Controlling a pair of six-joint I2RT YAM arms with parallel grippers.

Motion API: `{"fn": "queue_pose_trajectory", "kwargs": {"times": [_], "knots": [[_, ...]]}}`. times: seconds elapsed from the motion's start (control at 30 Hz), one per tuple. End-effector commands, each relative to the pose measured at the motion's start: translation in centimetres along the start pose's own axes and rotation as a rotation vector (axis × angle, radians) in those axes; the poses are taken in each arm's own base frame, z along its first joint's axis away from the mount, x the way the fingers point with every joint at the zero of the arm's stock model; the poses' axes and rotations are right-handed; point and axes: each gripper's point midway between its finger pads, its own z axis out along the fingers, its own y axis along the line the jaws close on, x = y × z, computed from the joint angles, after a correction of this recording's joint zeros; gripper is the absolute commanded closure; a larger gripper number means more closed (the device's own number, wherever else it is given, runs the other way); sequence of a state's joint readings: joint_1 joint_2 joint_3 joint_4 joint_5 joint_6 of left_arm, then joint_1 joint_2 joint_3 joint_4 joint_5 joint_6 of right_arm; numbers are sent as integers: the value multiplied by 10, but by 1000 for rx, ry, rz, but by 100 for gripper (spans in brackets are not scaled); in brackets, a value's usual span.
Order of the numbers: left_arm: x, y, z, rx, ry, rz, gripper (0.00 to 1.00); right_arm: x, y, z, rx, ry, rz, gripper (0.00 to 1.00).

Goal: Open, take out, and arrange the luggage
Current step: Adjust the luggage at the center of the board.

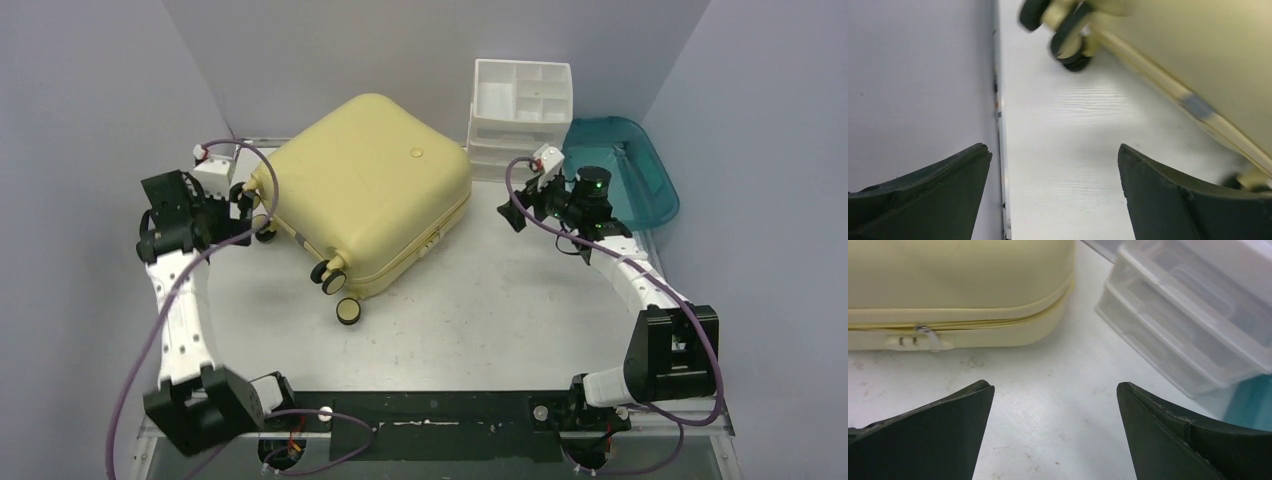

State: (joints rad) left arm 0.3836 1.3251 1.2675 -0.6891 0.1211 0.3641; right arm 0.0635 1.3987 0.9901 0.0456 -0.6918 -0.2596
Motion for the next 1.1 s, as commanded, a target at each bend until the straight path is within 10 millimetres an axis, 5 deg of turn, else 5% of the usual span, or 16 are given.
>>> {"fn": "queue_pose_trajectory", "kwargs": {"times": [0.0, 0.13, 0.27, 0.63, 0.87, 1.07], "knots": [[-17, -94, -102, 339, -283, 251, 3, -2, 52, 18, -203, -99, -59, 1], [0, -150, -157, 518, -373, 363, 3, 16, 70, 33, -256, -88, -23, 2], [23, -181, -171, 698, -305, 363, 3, 30, 72, 41, -271, -57, -15, 3], [42, -209, -146, 763, -153, 437, 3, 42, 61, 40, -256, -18, -22, 3], [55, -240, -116, 684, -98, 516, 3, 53, 59, 44, -260, 6, -15, 3], [62, -247, -82, 537, -44, 559, 3, 56, 64, 46, -287, 13, -16, 4]]}}
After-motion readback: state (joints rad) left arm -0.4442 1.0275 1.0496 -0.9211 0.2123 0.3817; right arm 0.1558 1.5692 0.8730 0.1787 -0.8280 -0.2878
